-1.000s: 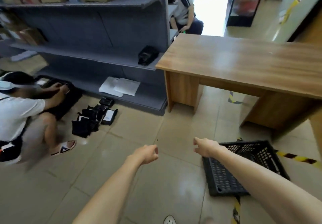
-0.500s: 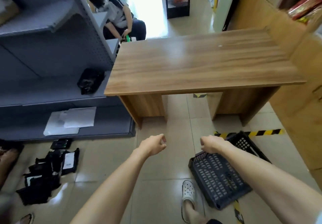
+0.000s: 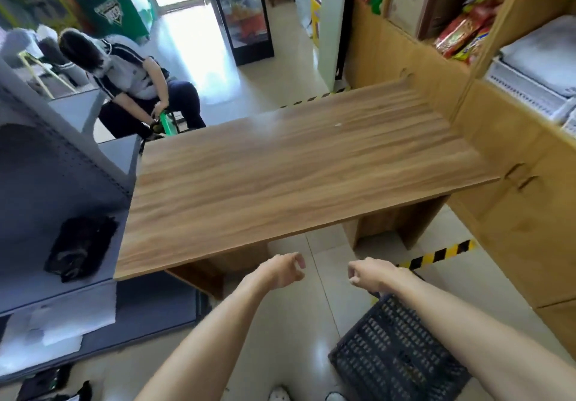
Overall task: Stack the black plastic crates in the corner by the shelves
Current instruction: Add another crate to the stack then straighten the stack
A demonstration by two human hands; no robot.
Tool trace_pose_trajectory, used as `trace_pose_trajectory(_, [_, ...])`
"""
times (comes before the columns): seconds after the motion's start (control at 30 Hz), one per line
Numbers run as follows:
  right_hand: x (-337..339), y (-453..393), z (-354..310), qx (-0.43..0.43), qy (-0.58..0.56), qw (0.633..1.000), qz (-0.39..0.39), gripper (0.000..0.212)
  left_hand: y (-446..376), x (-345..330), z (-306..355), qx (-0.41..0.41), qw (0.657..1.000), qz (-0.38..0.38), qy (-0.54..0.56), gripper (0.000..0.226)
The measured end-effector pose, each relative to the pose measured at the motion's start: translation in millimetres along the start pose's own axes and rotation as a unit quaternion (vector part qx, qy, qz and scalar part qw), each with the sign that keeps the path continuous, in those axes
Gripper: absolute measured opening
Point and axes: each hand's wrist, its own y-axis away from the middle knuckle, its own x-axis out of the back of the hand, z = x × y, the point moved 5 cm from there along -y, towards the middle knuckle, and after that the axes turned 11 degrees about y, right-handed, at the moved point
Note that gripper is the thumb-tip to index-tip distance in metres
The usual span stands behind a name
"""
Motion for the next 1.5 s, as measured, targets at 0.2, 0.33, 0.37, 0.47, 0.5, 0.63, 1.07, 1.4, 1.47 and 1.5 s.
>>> trace_pose_trajectory(0.2, [13.6,-6.1,80.5,-0.096,-0.067,0.993,-0.027,0.030,-63.3,21.2,80.7,-0.083,0.992,-0.056,-0.077,0.031])
trace_pose_trajectory(0.33, [31.0,-18.0,121.0,-0.146,-0.140,0.979,-0.012,0.027,-117.4,29.3,125.3,-0.141,0.976,-0.101,-0.133,0.033])
trace_pose_trajectory(0.37, [32.4,-22.3,128.3,-0.157,-0.165,0.974,-0.006,0.024,-129.6,30.4,136.9,-0.155,0.970,-0.115,-0.145,0.033])
trace_pose_trajectory(0.47, [29.6,-36.4,145.8,-0.195,-0.241,0.951,0.004,0.014,-163.0,31.9,174.0,-0.166,0.956,-0.175,-0.166,0.031])
trace_pose_trajectory(0.5, [27.9,-39.3,150.6,-0.206,-0.263,0.943,0.008,0.016,-173.2,30.6,188.5,-0.176,0.950,-0.189,-0.176,0.031])
trace_pose_trajectory(0.63, [21.9,-31.5,163.5,-0.263,-0.342,0.901,0.035,0.034,-201.0,6.0,240.8,-0.226,0.915,-0.240,-0.232,0.040])
trace_pose_trajectory(1.07, [-184.6,54.4,181.2,-0.382,-0.477,0.790,-0.040,0.025,-233.6,-158.5,274.1,-0.280,0.856,-0.289,-0.324,0.031])
trace_pose_trajectory(1.4, [-367.8,23.4,199.3,-0.443,-0.537,0.717,-0.037,0.022,-332.2,-267.7,171.3,-0.077,0.947,-0.265,-0.163,0.050])
trace_pose_trajectory(1.47, [-401.1,5.3,203.4,-0.443,-0.563,0.697,-0.037,0.025,-355.2,-288.3,143.9,-0.026,0.952,-0.267,-0.145,0.054])
trace_pose_trajectory(1.5, [-416.7,-4.5,205.9,-0.444,-0.573,0.688,-0.031,0.024,-366.6,-299.8,131.7,-0.006,0.953,-0.269,-0.138,0.055])
